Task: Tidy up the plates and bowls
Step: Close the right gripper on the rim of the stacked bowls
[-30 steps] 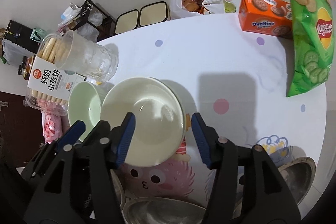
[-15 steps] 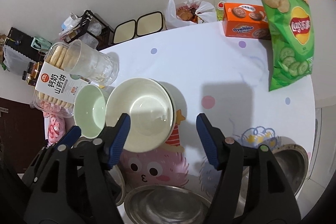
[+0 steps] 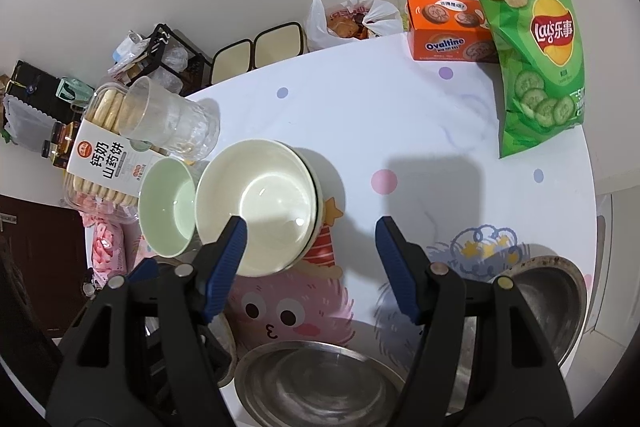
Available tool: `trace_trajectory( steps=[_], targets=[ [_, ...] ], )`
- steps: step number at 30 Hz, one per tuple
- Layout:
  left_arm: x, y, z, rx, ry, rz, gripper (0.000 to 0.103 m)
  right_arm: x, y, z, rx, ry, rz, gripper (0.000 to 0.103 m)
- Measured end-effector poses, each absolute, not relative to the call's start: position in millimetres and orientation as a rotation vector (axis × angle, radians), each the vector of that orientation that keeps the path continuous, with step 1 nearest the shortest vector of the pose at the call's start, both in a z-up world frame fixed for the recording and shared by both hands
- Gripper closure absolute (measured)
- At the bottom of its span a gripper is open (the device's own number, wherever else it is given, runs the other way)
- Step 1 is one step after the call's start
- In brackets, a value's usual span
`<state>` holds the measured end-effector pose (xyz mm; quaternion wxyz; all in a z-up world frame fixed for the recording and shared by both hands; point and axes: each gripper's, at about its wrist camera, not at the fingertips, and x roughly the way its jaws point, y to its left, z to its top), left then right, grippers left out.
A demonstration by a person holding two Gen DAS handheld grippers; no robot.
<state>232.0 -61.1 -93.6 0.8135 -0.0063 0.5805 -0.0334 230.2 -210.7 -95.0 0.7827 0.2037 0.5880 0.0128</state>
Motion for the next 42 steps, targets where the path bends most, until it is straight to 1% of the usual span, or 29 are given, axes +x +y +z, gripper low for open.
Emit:
trace_trajectory(
  steps=[15, 28, 42],
  targets=[
    [246.3, -72.4, -113.3, 0.018, 1.294, -0.077, 0.031, 243.1, -212.8, -112.9, 0.434, 1.309, 0.013, 0.035],
    [260.6, -76.5, -141.0, -0.007, 1.382, -0.066, 0.031, 258.5, -221.6, -136.1, 0.431, 1.348, 0.004, 0.035],
    [267.2, -79.4, -167.3, -0.031, 1.442, -0.068, 0.031, 270.3, -214.0, -162.4, 0.426, 1.430, 0.031, 0.035]
  ],
)
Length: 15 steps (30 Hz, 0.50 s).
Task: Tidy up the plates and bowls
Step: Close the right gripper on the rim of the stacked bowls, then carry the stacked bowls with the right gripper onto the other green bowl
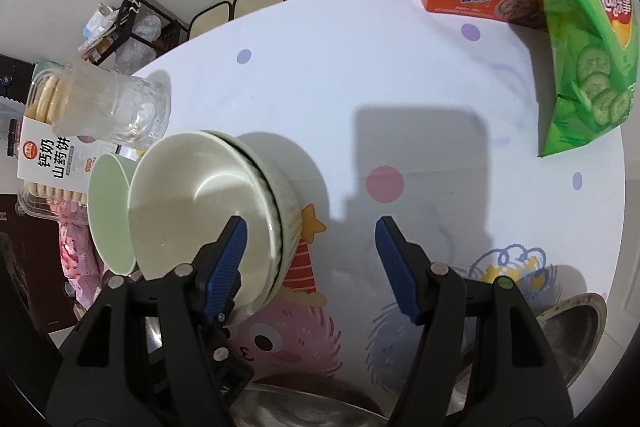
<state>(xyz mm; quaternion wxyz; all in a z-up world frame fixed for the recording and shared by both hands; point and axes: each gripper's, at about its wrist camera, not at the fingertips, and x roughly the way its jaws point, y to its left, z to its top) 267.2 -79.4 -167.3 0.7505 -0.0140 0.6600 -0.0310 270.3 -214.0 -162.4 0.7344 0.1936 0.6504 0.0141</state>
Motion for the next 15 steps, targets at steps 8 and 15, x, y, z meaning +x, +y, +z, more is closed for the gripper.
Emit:
trace_trajectory(
  steps=[8, 15],
  targets=[
    [269.8, -77.8, -172.0, -0.035, 1.412, -0.065, 0.062, 272.3, -205.0, -164.9, 0.376, 1.440, 0.054, 0.035],
    [272.2, -76.4, -184.3, -0.039, 1.433, -0.060, 0.072, 276.0, -193.0, -172.1, 0.349, 1.466, 0.086, 0.085]
  ],
)
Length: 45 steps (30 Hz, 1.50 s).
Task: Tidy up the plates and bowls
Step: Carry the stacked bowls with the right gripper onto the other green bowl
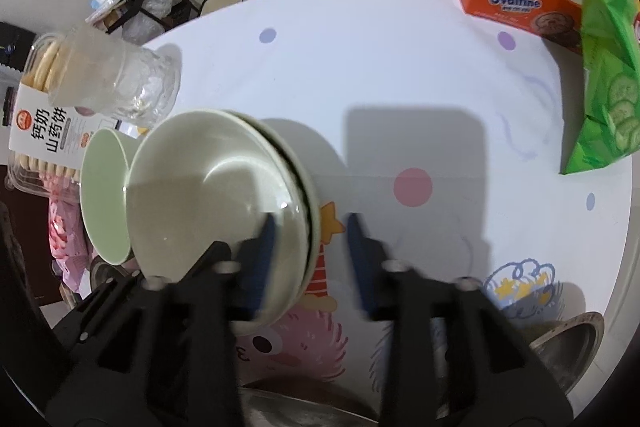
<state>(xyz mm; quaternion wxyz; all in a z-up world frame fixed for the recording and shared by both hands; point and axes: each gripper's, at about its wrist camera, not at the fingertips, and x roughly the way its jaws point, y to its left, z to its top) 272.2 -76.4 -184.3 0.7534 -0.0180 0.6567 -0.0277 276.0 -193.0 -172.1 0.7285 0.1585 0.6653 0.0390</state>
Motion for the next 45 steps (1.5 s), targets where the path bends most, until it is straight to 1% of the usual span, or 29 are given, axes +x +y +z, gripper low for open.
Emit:
trace_trajectory(
  steps=[6, 16, 28, 45],
  targets=[
    [274.2, -67.2, -186.6, -0.086, 1.429, -0.024, 0.081, 275.0, -192.8, -172.5, 0.352, 1.461, 0.081, 0.085],
    [276.2, -69.6, -189.5, -0.057, 1.413, -0.016, 0.084, 270.7, -192.5, -171.6, 0.355, 1.470, 0.058, 0.085],
    [247.5, -60.1, -186.3, -0.039, 1.429, -0.035, 0.085, 252.8, -194.4, -172.1, 0.366, 1.488, 0.082, 0.084],
    [232.6, -60.8, -161.7, -0.034, 1.360, -0.033, 0.085, 232.4, -198.6, -150.6, 0.369, 1.405, 0.084, 0.084]
  ],
)
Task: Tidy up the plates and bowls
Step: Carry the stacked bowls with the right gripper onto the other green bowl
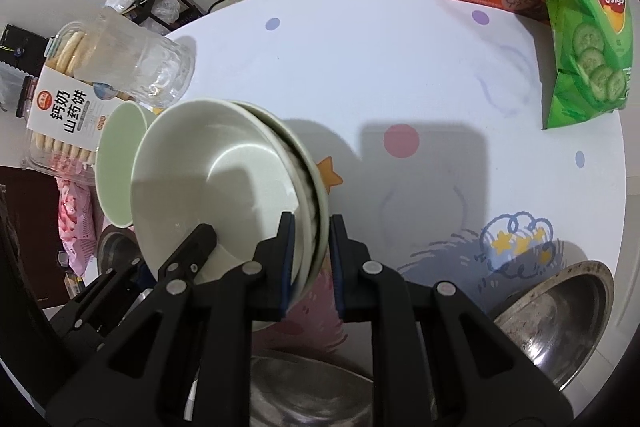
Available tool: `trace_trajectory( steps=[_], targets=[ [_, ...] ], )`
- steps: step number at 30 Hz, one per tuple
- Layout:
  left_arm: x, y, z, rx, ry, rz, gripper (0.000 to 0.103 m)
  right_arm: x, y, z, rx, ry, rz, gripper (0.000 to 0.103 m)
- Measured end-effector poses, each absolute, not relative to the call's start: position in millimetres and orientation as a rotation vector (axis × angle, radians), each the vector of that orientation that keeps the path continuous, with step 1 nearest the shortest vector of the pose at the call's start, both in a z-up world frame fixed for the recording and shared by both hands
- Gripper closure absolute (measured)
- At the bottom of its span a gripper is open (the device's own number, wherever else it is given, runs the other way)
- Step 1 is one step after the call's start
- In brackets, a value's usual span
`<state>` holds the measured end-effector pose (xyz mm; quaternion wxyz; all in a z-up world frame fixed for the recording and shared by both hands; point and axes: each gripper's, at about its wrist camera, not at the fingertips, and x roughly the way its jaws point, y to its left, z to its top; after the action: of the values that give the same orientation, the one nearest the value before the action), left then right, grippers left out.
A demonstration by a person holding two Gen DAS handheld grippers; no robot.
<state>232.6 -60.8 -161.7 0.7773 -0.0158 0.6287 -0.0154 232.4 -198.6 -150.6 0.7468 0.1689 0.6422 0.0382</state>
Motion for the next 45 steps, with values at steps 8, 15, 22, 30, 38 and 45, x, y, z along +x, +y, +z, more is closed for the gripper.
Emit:
trace_trajectory(
  steps=[8, 15, 22, 30, 38, 45],
  targets=[
    [223.6, -54.3, -152.0, -0.033, 1.347, -0.017, 0.085, 226.9, -190.5, -143.7, 0.365, 1.396, 0.109, 0.084],
    [218.6, -45.0, -143.8, -0.053, 1.330, -0.011, 0.085, 225.4, -181.6, -137.6, 0.356, 1.389, 0.119, 0.084],
    [221.9, -25.1, -118.1, -0.072, 1.282, 0.017, 0.086, 231.5, -166.4, -117.8, 0.339, 1.352, 0.150, 0.084],
    [228.4, 13.3, -95.8, -0.112, 1.232, 0.082, 0.086, 247.0, -132.4, -96.8, 0.313, 1.305, 0.224, 0.084],
    [239.2, 49.3, -103.9, -0.144, 1.241, 0.149, 0.086, 266.7, -87.1, -101.5, 0.258, 1.331, 0.290, 0.084],
    [253.3, 71.5, -117.0, -0.147, 1.254, 0.179, 0.086, 284.6, -60.1, -117.8, 0.230, 1.385, 0.323, 0.084]
  ],
)
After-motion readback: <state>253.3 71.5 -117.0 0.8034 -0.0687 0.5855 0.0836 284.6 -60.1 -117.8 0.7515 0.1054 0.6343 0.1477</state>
